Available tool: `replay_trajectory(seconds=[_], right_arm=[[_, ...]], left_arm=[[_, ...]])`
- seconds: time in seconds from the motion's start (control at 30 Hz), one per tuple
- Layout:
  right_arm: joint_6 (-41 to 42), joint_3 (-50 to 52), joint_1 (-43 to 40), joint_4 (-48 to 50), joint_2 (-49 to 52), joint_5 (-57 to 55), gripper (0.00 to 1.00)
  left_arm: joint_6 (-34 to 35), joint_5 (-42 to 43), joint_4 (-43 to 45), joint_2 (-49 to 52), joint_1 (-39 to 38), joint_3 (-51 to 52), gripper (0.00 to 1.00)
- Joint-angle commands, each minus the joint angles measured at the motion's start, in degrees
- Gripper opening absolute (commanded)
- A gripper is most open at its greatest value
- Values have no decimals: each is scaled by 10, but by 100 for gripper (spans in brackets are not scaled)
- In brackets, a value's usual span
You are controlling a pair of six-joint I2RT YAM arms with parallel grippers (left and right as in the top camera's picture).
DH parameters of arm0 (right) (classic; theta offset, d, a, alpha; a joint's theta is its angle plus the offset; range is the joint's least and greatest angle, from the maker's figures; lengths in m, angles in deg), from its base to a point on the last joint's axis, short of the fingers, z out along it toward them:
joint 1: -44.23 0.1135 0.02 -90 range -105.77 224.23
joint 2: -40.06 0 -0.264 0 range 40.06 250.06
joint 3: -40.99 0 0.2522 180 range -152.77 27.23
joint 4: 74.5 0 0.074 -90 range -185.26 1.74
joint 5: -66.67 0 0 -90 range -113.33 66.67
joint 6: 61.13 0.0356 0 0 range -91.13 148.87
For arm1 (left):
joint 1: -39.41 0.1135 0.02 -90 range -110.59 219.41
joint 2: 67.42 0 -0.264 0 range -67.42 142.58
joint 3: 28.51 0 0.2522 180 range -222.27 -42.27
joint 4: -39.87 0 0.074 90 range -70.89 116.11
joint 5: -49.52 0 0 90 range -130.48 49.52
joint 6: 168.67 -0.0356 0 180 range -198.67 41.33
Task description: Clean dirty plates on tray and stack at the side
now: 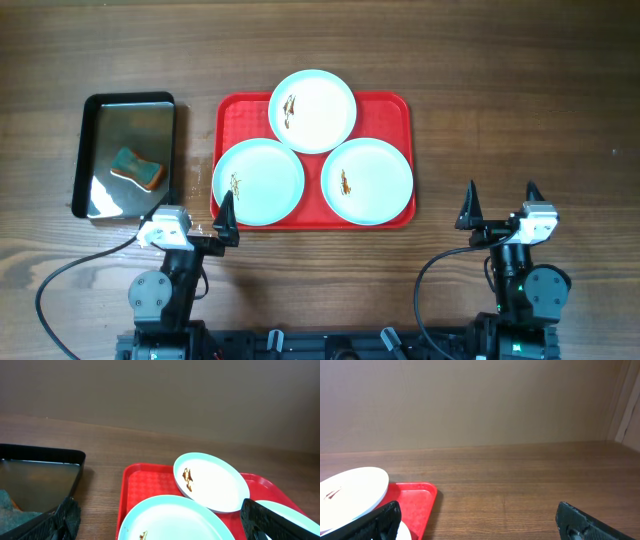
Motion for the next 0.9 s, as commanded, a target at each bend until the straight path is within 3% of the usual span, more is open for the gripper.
replay_trajectory(seconds=[0.0, 0.87], right_arm=[[7, 0, -2, 3, -3, -2, 100], [7, 0, -2, 3, -3, -2, 100]], left_arm=[[-12, -5, -1, -4, -3, 5, 100], [-12, -5, -1, -4, -3, 5, 100]])
